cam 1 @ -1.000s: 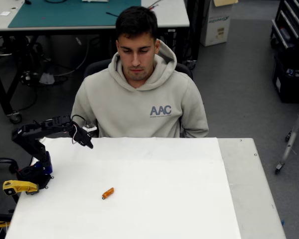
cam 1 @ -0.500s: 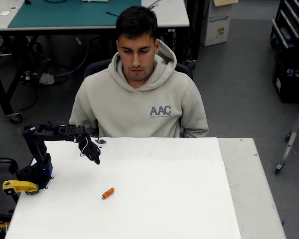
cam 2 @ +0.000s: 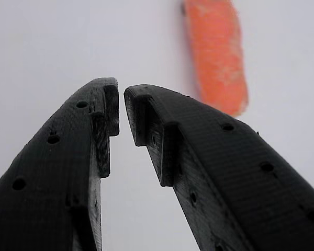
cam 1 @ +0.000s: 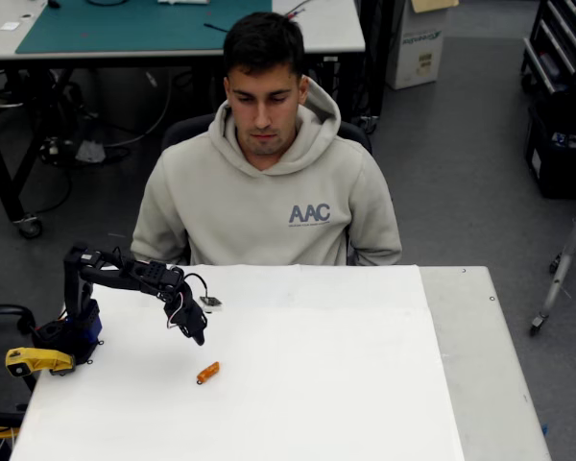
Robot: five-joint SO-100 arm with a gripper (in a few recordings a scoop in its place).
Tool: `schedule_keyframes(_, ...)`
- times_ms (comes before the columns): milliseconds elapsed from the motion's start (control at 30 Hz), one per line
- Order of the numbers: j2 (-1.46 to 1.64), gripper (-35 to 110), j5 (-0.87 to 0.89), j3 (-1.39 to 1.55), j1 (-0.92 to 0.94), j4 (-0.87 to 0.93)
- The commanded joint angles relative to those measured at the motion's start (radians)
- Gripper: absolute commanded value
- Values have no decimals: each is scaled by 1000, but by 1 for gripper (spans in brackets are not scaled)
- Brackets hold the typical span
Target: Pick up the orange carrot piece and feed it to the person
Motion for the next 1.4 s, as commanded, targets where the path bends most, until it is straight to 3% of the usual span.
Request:
schedule_keyframes(0,0,-2,-35,-101,51,-3)
schedule_keyframes(967,-58,-1,-118,-138,130,-3)
schedule_keyframes(1367,-58,20,-118,-130,129,-3)
